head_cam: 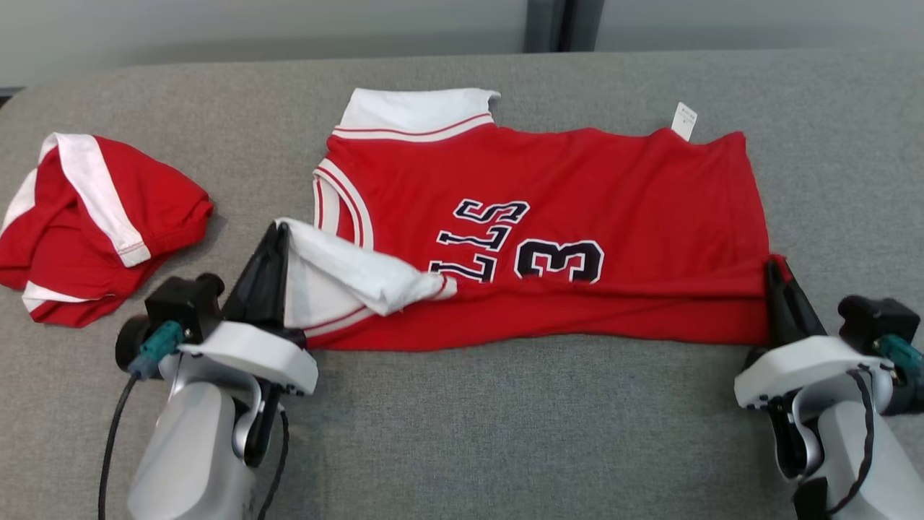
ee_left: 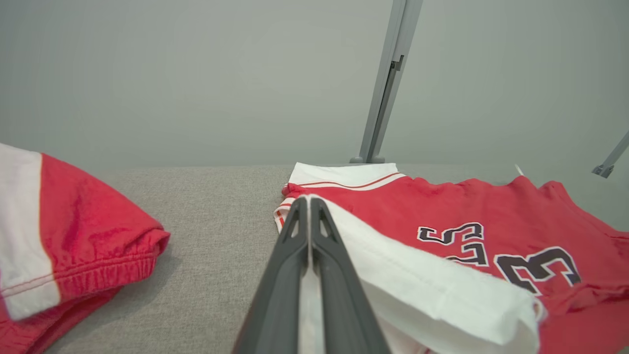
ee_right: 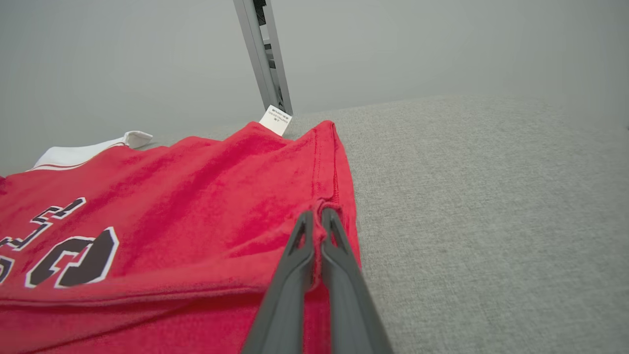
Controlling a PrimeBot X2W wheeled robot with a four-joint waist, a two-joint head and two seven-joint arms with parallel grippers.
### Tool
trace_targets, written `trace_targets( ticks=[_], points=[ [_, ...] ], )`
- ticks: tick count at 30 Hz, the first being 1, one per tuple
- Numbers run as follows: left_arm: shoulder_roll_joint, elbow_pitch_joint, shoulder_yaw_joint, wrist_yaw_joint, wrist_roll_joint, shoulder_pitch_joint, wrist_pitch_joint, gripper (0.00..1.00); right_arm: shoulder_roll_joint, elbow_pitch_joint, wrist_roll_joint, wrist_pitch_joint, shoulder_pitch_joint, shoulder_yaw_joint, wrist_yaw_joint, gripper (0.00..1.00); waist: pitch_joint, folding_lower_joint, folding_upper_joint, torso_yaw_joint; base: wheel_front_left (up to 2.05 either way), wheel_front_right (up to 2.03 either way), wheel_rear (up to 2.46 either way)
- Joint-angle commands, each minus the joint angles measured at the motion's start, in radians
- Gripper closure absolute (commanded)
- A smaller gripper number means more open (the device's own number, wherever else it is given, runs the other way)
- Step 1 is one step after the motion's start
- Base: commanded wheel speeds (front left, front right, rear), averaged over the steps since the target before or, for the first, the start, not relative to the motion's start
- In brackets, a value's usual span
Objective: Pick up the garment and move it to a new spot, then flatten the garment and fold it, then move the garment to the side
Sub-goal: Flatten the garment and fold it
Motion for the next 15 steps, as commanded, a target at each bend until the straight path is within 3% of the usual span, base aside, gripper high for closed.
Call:
trace_targets(
  ticks=[1, 12, 13, 14, 15],
  points=[
    [0.005, 0.003, 0.006, 0.000, 0.009, -0.024, 0.000, 1.00, -0.002, 0.003, -0.003, -0.005, -0.018, 0.000, 0.000, 1.00, 0.021, 0.0000, 0.0000, -0.001, 0.00, 0.00, 0.00],
    [0.014, 0.051, -0.016, 0.000, 0.078, -0.151, 0.000, 1.00, 0.003, 0.052, -0.039, -0.005, -0.091, 0.012, 0.000, 1.00, 0.063, 0.0000, 0.0000, -0.008, 0.00, 0.00, 0.00],
    [0.014, 0.061, -0.018, 0.000, 0.084, -0.157, 0.000, 1.00, 0.004, 0.053, -0.032, -0.005, -0.092, 0.016, 0.000, 0.55, 0.064, 0.0000, 0.0000, -0.010, 0.00, 0.00, 0.00],
    [0.015, 0.071, -0.012, 0.002, 0.088, -0.160, 0.000, 0.95, 0.004, 0.053, -0.015, -0.005, -0.094, 0.017, 0.000, 0.00, 0.065, 0.0000, 0.0000, -0.011, 0.00, 0.00, 0.00],
    [0.015, 0.078, -0.005, 0.010, 0.093, -0.162, 0.000, 0.13, 0.004, 0.051, -0.004, -0.005, -0.096, 0.027, 0.000, 0.00, 0.066, 0.0000, 0.0000, -0.013, 0.00, 0.00, 0.00]
  ],
)
